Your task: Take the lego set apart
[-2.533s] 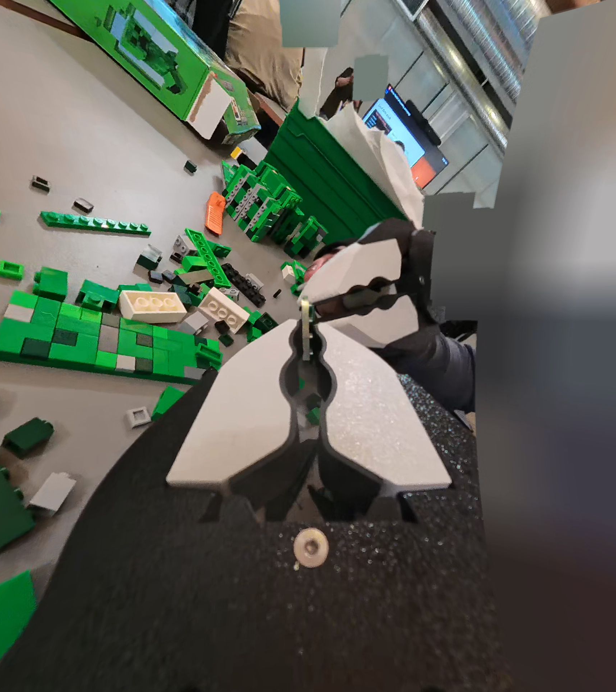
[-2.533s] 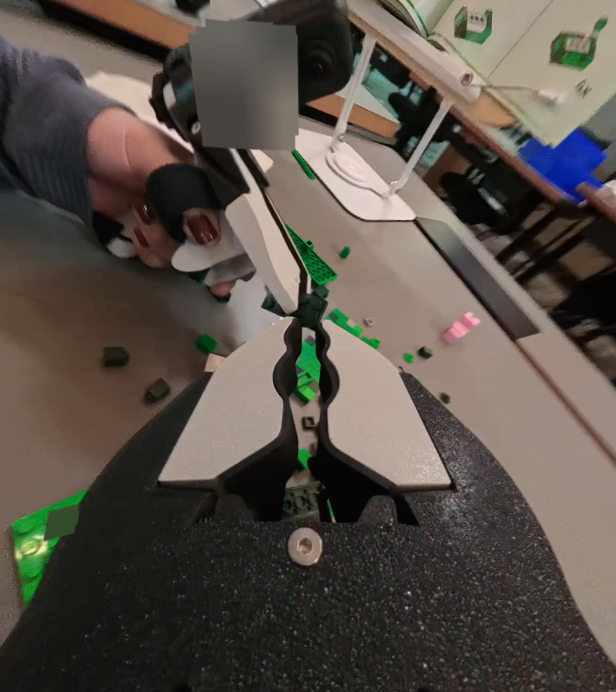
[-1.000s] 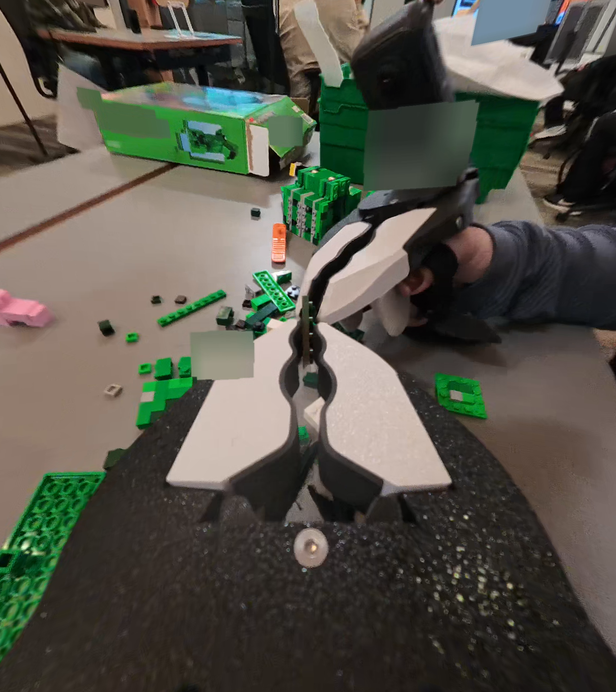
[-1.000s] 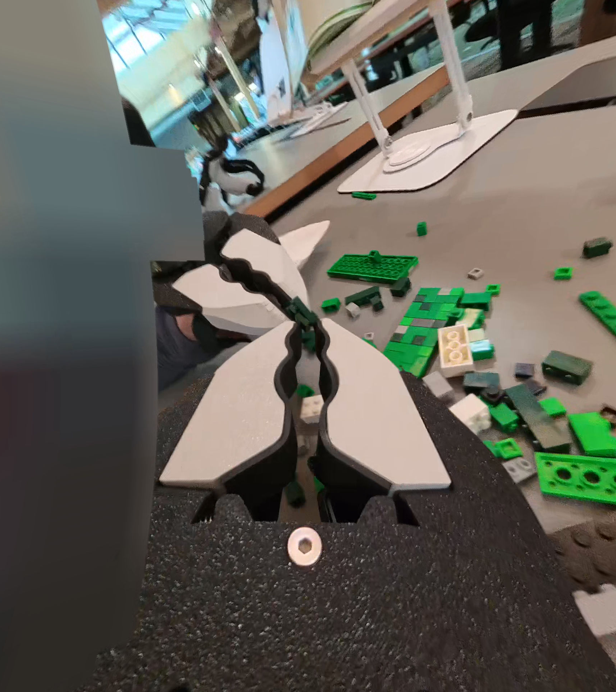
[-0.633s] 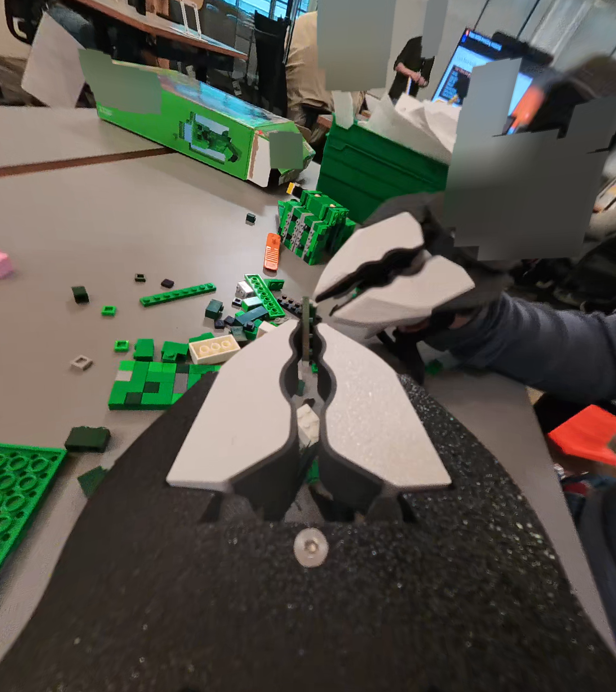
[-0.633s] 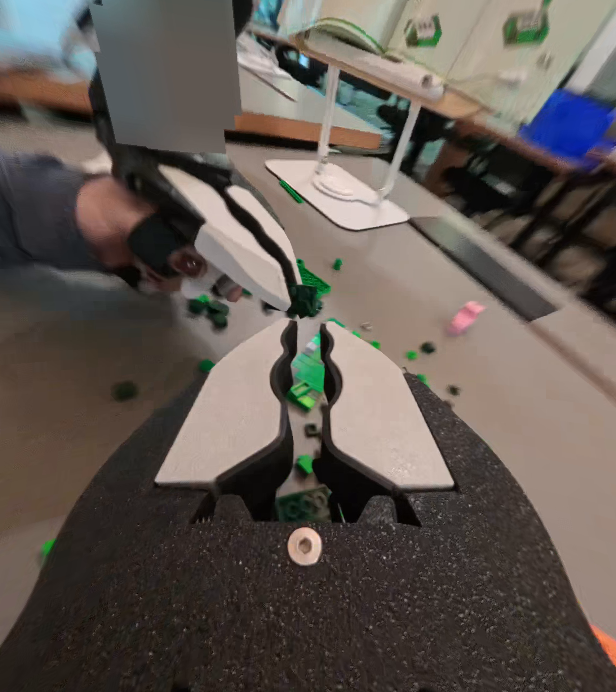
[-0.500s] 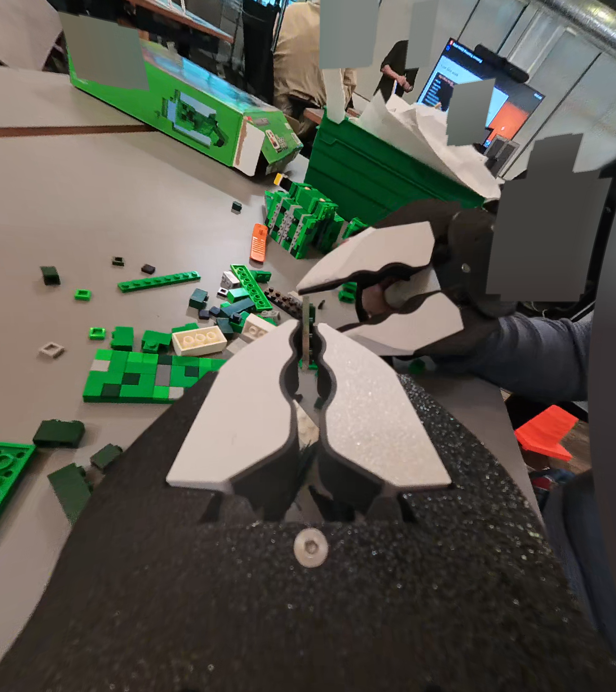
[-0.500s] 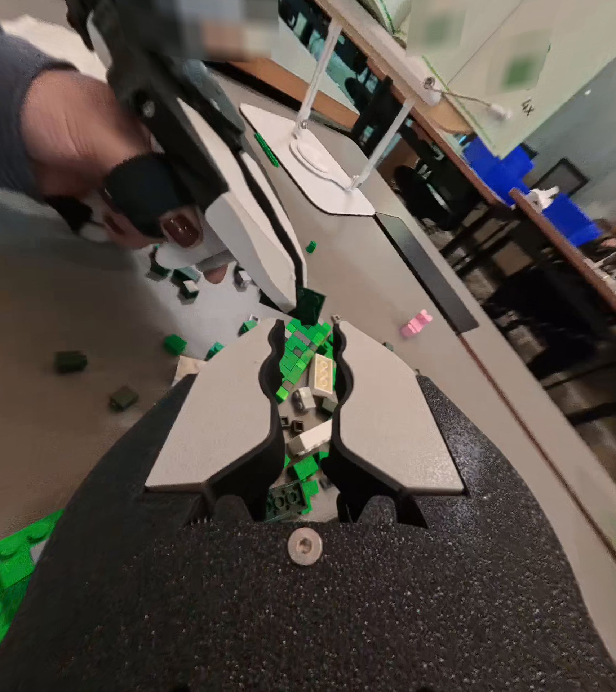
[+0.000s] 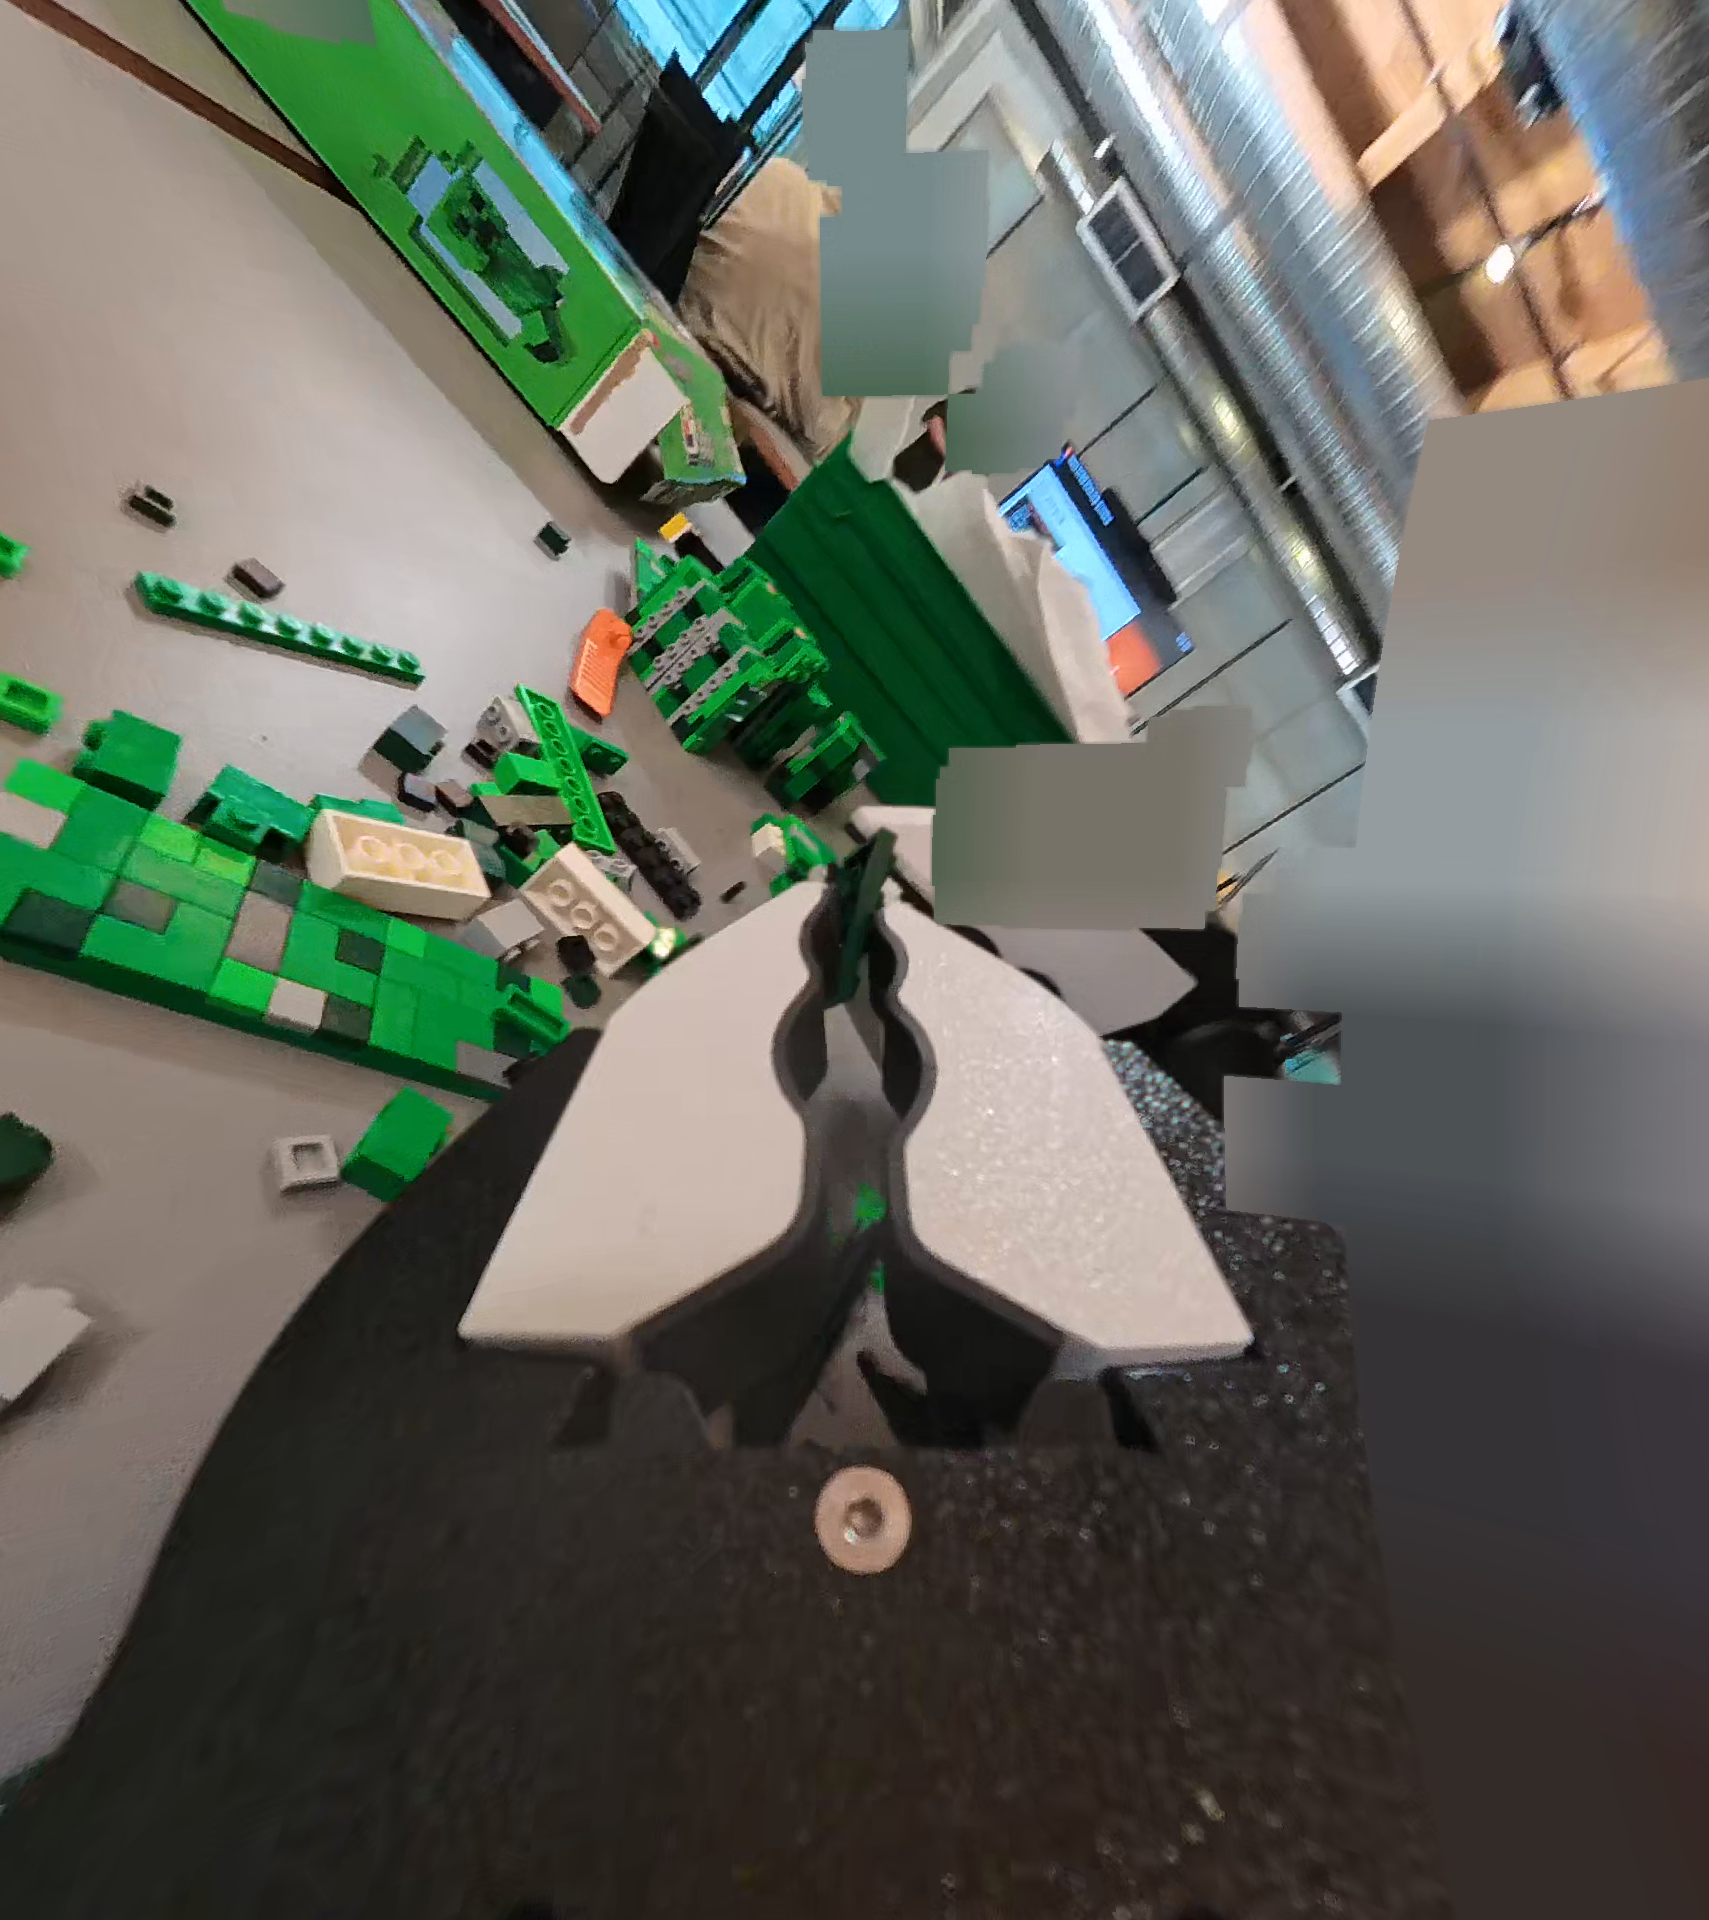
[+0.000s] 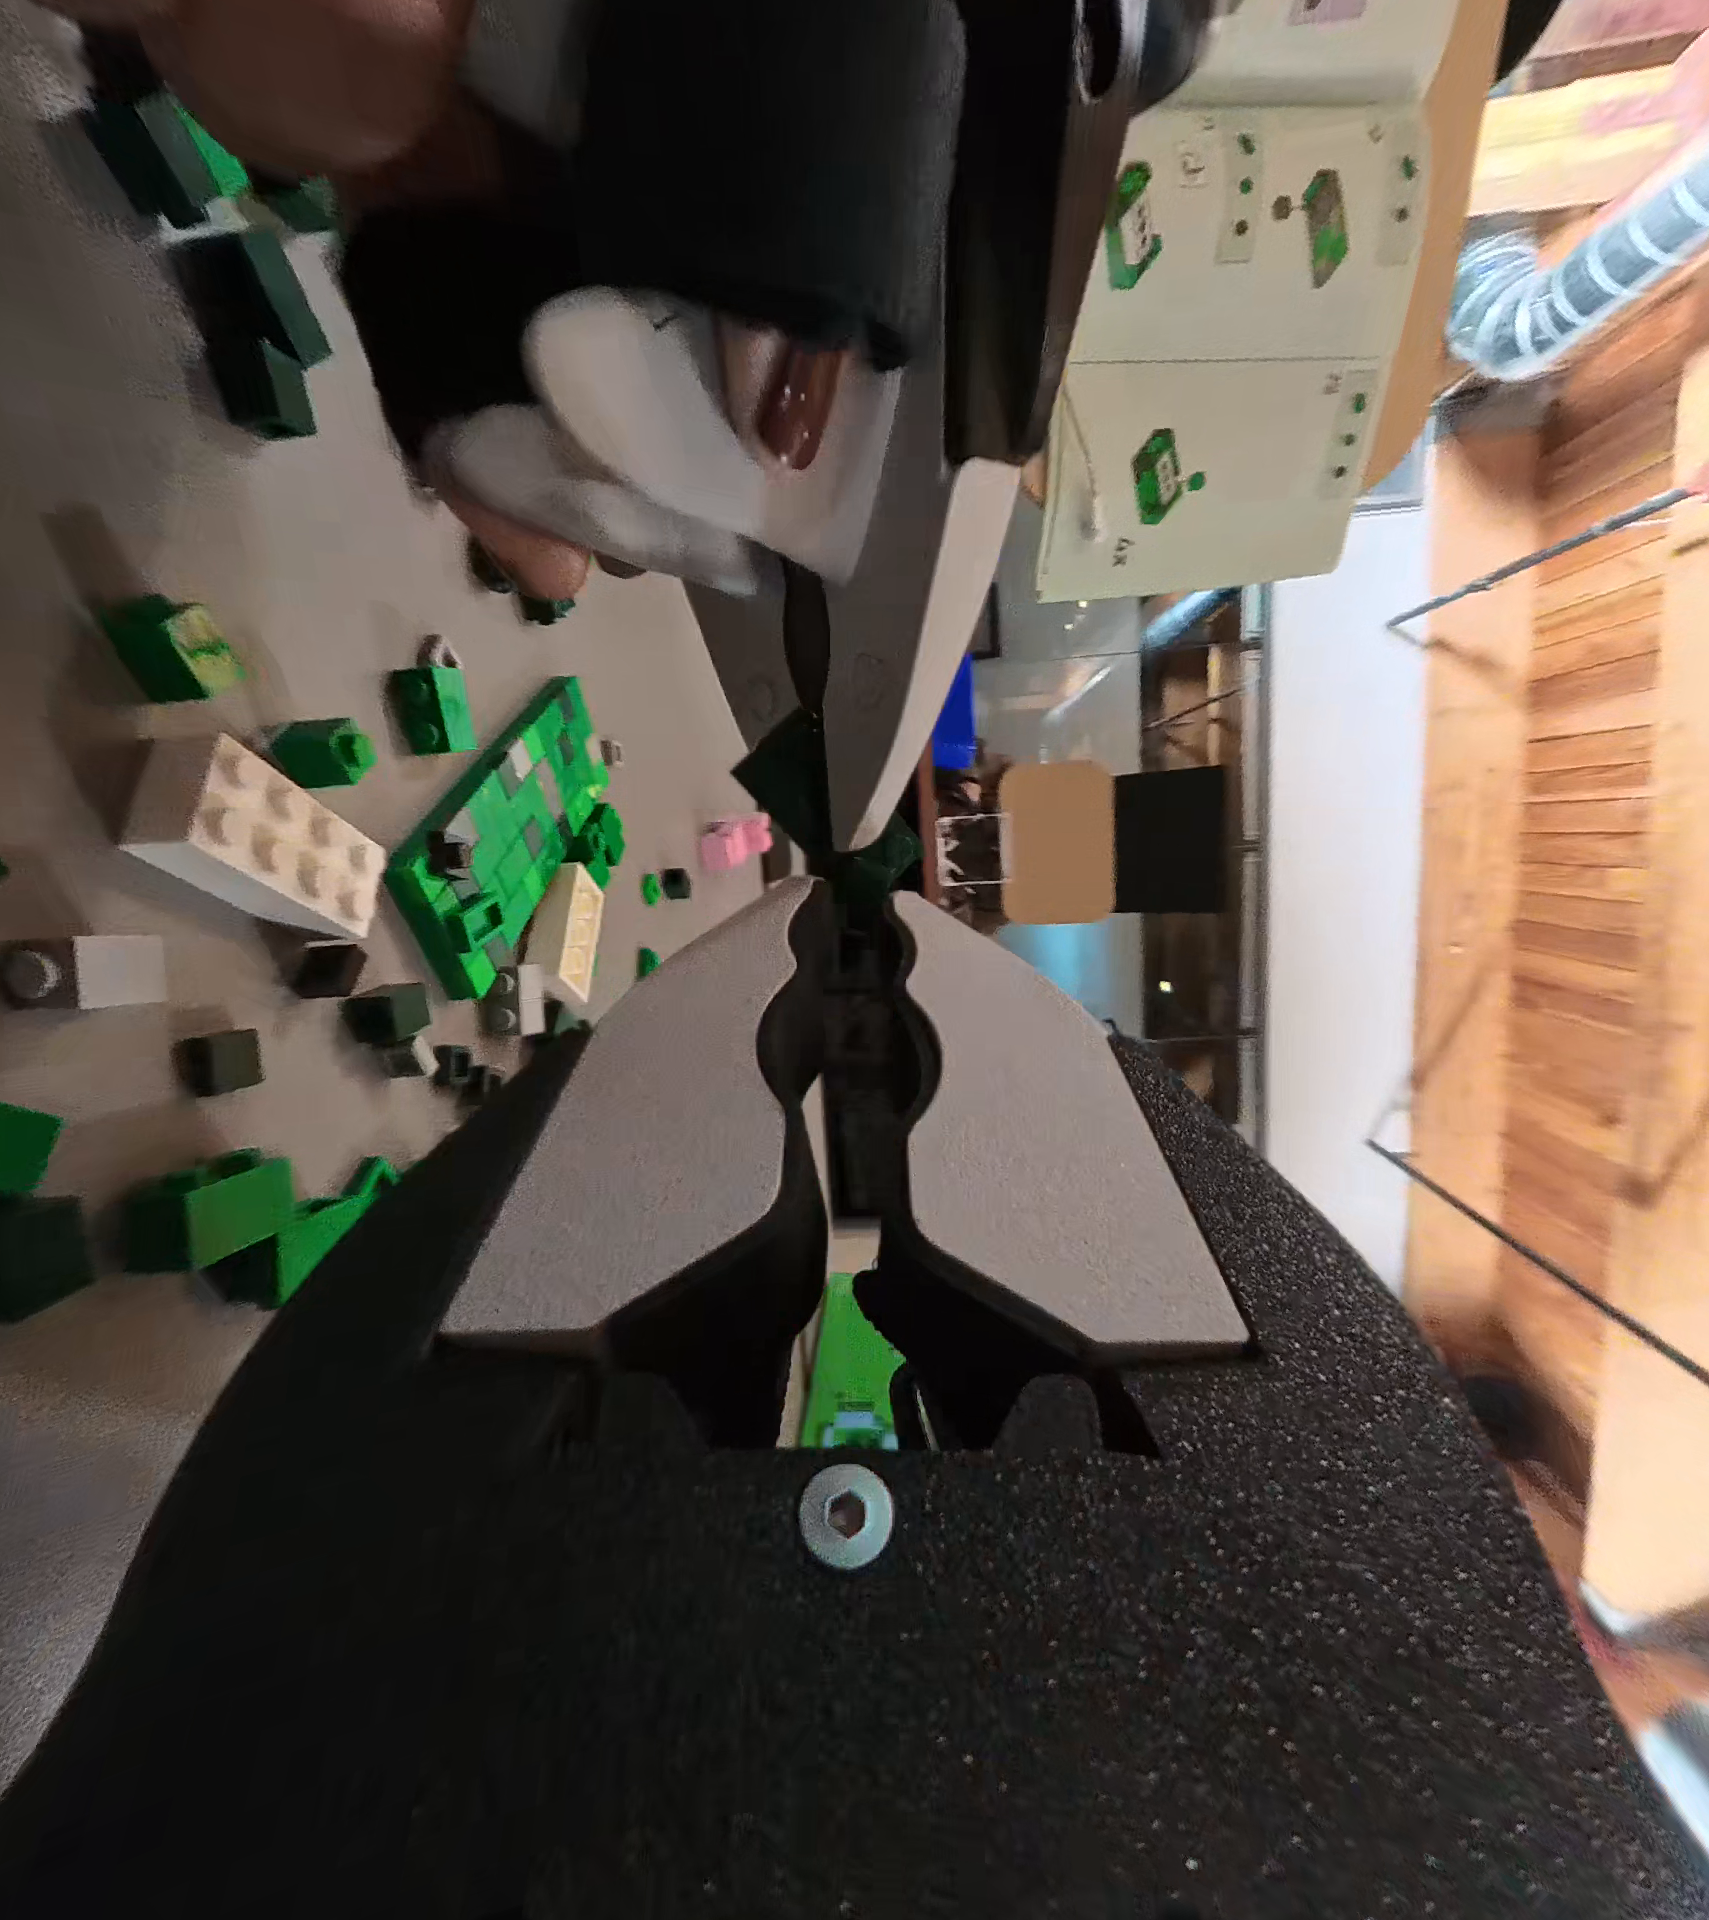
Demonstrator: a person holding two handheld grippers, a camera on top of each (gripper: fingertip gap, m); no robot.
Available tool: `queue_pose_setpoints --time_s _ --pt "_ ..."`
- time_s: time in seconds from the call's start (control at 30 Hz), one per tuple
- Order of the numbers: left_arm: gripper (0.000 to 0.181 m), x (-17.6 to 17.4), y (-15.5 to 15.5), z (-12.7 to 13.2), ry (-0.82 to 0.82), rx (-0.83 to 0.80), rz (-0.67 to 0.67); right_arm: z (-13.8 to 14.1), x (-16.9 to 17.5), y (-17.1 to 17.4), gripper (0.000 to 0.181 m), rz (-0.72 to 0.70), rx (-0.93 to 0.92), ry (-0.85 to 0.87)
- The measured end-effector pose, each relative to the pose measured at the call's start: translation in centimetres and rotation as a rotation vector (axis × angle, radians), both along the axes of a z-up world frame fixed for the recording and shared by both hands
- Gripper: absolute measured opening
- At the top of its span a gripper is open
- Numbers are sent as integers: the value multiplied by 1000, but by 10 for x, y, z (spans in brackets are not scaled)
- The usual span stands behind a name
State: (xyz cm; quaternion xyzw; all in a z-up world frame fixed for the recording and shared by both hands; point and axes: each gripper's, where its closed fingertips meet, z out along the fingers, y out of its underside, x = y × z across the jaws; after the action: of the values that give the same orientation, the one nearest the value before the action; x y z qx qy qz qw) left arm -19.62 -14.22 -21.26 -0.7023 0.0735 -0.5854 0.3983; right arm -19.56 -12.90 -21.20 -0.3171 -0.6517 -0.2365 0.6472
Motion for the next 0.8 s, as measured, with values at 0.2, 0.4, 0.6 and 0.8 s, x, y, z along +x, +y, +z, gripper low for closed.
queue_pose_setpoints --time_s 0.2,0.4,0.6,0.8 --pt "4 -7 3 12 -304 -113 -22 15 -2 -5 0 43 144 56" --pt "4 -14 12 -1 -5 12 99 -8 -2 9 0 28 -83 42" --pt "4 -19 15 -25 363 83 138 -23 5 16 0 41 -267 31" --pt "4 -12 8 -36 699 280 63 -26 11 7 0 227 -620 136"
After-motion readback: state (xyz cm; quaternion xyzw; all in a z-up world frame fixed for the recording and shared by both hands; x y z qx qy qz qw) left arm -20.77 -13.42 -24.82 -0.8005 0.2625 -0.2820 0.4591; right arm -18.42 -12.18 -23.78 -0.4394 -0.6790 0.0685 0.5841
